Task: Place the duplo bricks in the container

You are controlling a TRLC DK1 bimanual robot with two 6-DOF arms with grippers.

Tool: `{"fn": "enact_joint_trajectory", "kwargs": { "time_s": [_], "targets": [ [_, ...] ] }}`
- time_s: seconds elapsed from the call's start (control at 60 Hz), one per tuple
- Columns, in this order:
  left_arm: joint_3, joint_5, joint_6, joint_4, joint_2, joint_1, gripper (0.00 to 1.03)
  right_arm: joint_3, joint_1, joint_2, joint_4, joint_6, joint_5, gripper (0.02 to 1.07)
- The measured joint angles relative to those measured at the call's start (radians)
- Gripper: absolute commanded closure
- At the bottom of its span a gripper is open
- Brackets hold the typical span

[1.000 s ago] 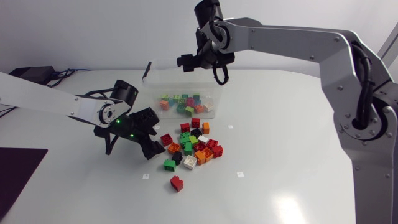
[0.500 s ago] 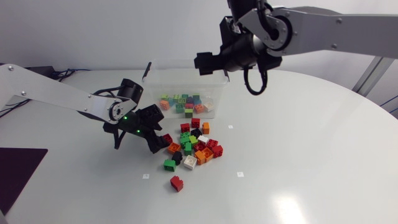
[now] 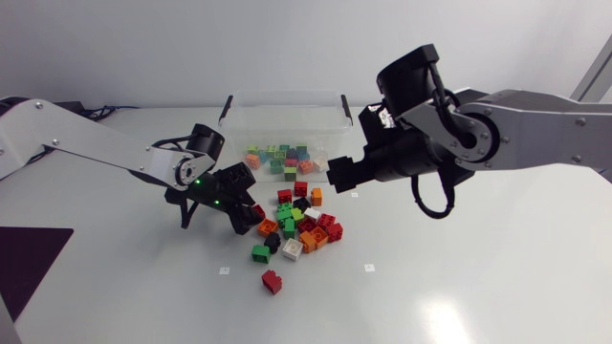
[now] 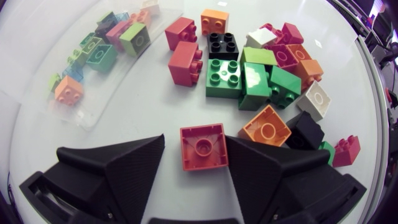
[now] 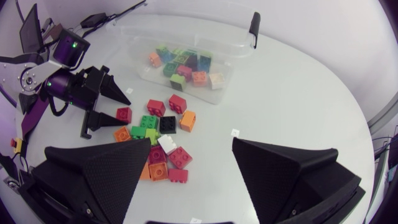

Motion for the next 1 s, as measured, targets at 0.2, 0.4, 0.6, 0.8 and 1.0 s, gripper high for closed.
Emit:
{"fn": "enact_joint_trajectory", "kwargs": {
  "time_s": [0.2,0.4,0.6,0.8,1.0],
  "targets": [
    [0.003,0.013,0.0,0.0,0.005,0.0,0.83,-0.029,0.016,0.007,-0.028,-0.015,-0.013,0.13],
    [0.002,0.018,0.0,0.0,0.002,0.019,0.84,-0.03,0.051,0.092,-0.031,-0.015,-0.014,0.13],
    [-0.038,0.027,0.008,-0.019,-0.063,0.074,0.84,-0.03,0.056,0.185,-0.037,-0.015,0.004,0.13],
    [-0.065,0.041,0.026,-0.053,-0.169,0.108,0.84,-0.031,0.056,0.238,-0.036,-0.015,0.005,0.13],
    [-0.071,0.044,0.026,-0.075,-0.28,0.124,0.84,-0.031,0.058,0.288,-0.022,-0.015,0.031,0.13]
  ]
}}
